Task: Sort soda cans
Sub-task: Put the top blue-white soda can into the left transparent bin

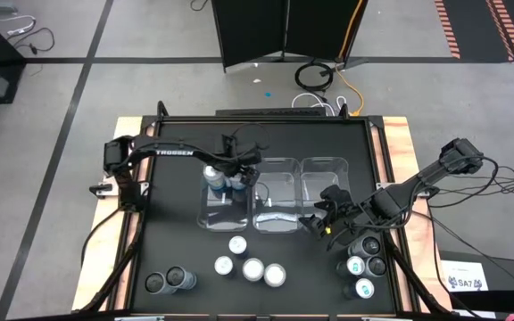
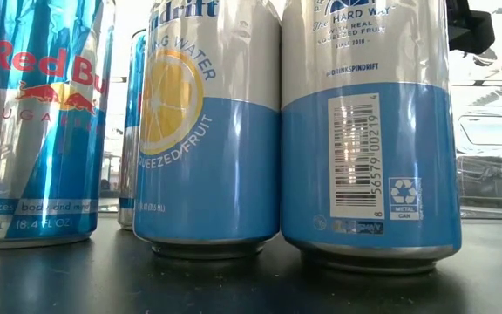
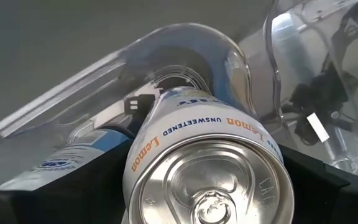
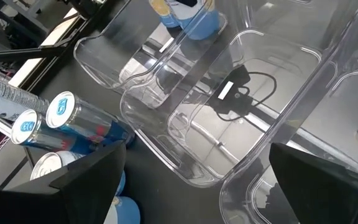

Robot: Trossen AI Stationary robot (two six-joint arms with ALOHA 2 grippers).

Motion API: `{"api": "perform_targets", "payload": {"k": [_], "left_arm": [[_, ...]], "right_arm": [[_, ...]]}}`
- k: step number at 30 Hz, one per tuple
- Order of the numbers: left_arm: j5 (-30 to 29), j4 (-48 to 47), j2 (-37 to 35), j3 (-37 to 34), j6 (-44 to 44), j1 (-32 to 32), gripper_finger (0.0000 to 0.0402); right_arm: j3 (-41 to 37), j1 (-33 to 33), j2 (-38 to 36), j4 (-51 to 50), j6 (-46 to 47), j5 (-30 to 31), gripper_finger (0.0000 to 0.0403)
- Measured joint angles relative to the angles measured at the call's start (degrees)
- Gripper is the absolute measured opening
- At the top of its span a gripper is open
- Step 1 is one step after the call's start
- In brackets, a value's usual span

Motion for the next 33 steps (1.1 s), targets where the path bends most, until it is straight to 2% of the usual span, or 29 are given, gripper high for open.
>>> {"api": "perform_targets", "payload": {"k": [33], "left_arm": [[1.12,0.80,0.28,0.00,-0.02,0.00,0.0322]], "right_arm": [[-0.01,0.70,0.00,-0.03,-1.90,0.02,0.0389]]}}
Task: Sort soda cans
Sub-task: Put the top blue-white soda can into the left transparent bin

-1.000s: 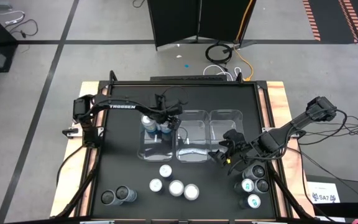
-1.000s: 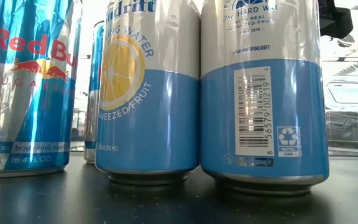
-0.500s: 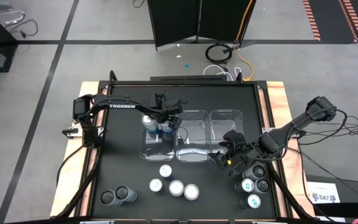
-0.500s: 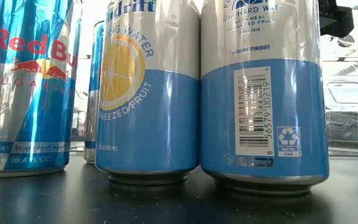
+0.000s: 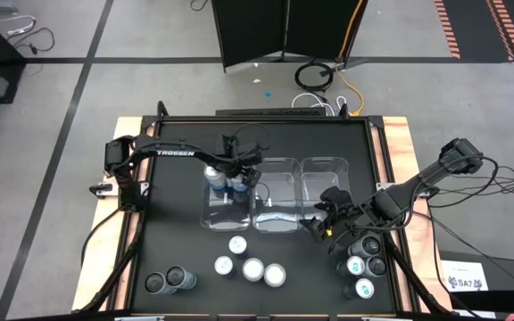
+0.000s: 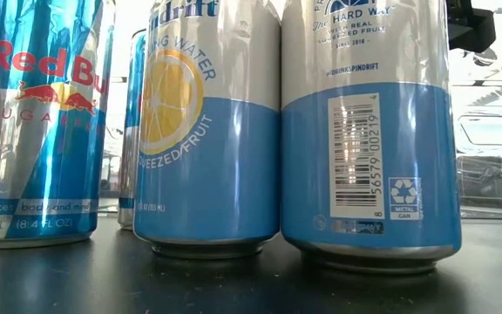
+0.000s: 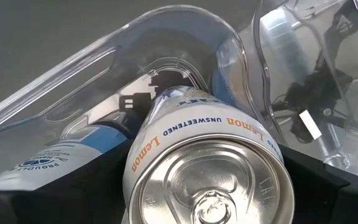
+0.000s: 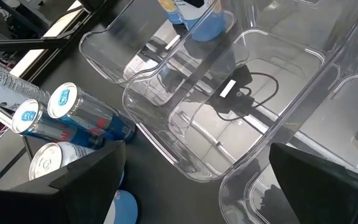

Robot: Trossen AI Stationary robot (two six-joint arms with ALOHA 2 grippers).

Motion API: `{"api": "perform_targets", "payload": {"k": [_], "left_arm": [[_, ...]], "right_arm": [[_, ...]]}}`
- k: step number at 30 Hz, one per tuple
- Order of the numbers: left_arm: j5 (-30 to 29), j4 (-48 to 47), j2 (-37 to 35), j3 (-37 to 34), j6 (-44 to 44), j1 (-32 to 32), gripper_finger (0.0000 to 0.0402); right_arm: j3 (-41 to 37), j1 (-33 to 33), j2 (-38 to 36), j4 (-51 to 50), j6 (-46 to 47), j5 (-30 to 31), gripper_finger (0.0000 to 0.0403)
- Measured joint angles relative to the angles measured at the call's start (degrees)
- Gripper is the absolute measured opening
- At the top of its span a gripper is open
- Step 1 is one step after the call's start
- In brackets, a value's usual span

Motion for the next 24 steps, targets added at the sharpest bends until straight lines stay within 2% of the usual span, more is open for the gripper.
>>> {"api": "perform_targets", "payload": {"k": [4,18,24], "left_arm": [[1.90,-0.16,0.00,0.00,0.02,0.17,0.0322],[1.97,-0.11,0.00,0.00,0.22,0.33,0.0322],[-1.05,0.02,-0.02,0.00,0.02,0.37,0.0322]], "right_arm": [[0.01,0.00,0.00,0.00,0.11,-0.01,0.0389],[0.00,0.00,0.00,0.05,0.66,0.00,0.0389],[0.00,0.00,0.00,0.85,0.66,0.00,0.0389]]}}
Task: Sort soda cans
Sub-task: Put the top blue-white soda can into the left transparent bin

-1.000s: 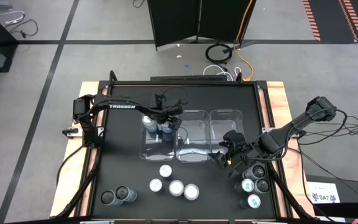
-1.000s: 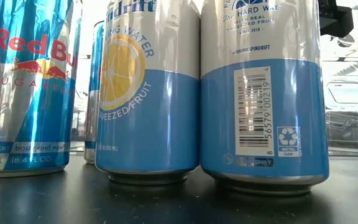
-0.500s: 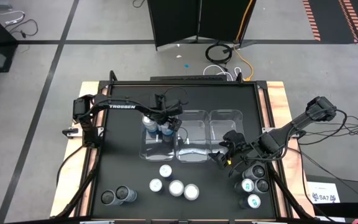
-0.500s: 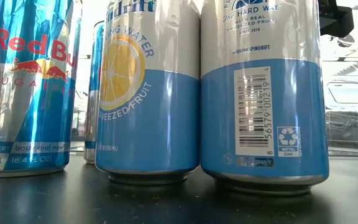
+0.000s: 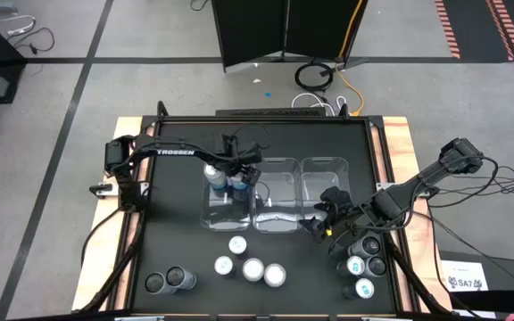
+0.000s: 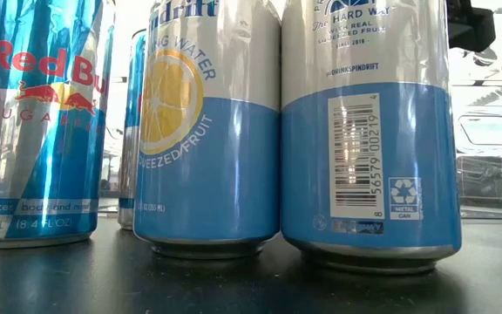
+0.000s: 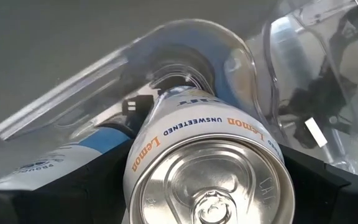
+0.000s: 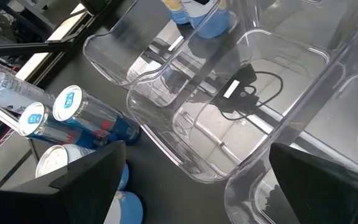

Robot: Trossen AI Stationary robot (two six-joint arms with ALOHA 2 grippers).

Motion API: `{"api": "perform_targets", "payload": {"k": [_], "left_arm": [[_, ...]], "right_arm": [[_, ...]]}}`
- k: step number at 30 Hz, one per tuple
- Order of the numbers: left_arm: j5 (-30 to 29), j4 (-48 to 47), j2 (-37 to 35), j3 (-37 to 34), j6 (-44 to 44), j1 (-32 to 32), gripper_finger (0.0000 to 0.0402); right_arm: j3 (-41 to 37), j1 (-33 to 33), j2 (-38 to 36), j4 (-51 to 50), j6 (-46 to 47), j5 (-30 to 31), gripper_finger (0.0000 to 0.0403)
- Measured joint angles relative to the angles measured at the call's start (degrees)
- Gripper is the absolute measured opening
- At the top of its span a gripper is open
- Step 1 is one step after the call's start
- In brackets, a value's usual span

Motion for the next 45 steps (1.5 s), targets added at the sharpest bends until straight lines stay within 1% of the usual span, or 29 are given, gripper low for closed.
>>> {"api": "perform_targets", "payload": {"k": [9,14,17,24,32,42,45], "left_arm": [[-0.79,0.14,0.00,0.00,0.11,-0.04,0.0322],[-0.78,0.50,0.00,0.00,1.62,-0.04,0.0323],[-0.76,0.53,0.00,0.00,1.62,-0.04,0.0335],[-1.03,1.00,-0.13,0.04,1.72,-0.07,0.0381],[-0.31,0.47,-0.42,0.15,1.40,-0.11,0.0386],[-2.43,-5.59,-0.48,8.09,-1.05,-1.28,0.0386],[-4.28,-10.05,-0.46,11.17,-1.87,-2.19,0.0386]], "right_arm": [[0.00,0.00,0.00,0.67,-0.09,0.00,0.0389],[0.02,0.00,0.00,0.68,-0.18,0.00,0.0389],[0.02,0.00,0.00,0.68,-0.20,0.00,0.0389],[0.00,0.00,0.00,0.68,-0.20,0.00,0.0389],[0.01,-0.02,0.00,0.71,-0.20,0.00,0.0389],[0.02,-0.02,0.00,0.64,-1.22,0.00,0.0389],[0.00,-0.02,0.00,0.68,-1.54,0.00,0.0389]]}}
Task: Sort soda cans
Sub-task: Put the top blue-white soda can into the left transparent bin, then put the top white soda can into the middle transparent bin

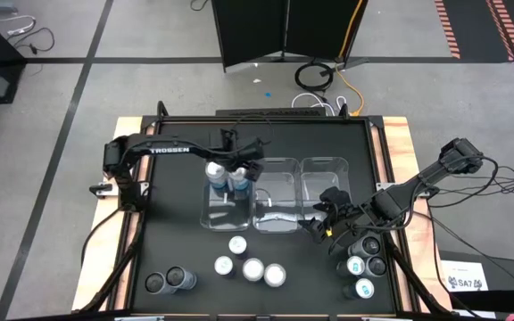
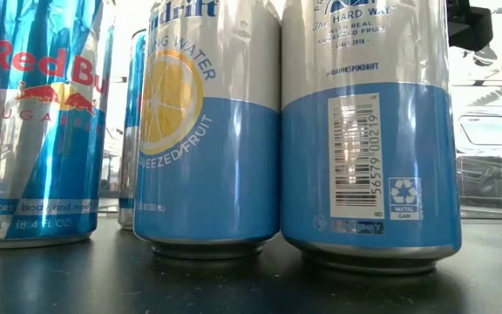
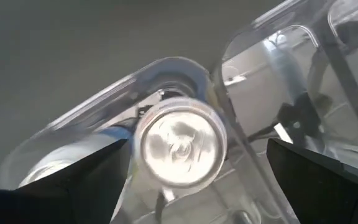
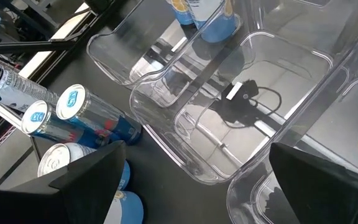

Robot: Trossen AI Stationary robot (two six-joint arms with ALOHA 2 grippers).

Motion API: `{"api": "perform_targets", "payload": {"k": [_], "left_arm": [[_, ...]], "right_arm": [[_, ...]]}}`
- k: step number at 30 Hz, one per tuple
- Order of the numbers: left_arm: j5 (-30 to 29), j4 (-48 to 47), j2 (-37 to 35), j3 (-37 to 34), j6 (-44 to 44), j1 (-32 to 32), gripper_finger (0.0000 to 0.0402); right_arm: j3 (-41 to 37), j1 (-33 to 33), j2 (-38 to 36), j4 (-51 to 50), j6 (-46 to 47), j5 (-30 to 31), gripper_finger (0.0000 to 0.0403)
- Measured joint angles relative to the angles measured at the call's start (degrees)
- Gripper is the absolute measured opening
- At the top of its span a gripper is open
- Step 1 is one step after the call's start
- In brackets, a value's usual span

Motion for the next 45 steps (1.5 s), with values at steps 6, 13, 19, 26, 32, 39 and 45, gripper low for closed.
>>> {"api": "perform_targets", "payload": {"k": [6,13,19,26,32,39,45], "left_arm": [[-2.80,-9.28,-0.50,4.93,-1.19,-3.41,0.0387],[-1.71,-8.14,-2.91,6.73,1.79,-11.58,0.0387],[-3.75,-4.65,-3.01,6.75,3.69,-20.02,0.0387],[-5.86,-4.38,-3.24,6.75,4.36,-26.39,0.0387],[-7.25,-4.99,-4.00,6.32,6.38,-32.89,0.0387],[-14.15,-9.49,-9.47,-0.89,-0.47,-40.69,0.0387],[-14.95,-6.07,-19.98,-15.68,-10.24,-45.34,0.0387]], "right_arm": [[0.00,0.00,0.00,0.00,-0.10,0.00,0.0389],[0.01,0.00,0.00,-0.13,-0.79,0.00,0.0389],[0.00,0.00,0.59,0.17,-0.05,0.00,0.0389],[0.01,0.00,2.80,0.51,4.93,-0.02,0.0389],[0.01,0.02,3.78,1.36,11.68,-0.59,0.0389],[0.00,1.02,3.78,6.82,17.66,0.37,0.0389],[0.02,3.12,3.78,15.62,17.65,7.65,0.0389]]}}
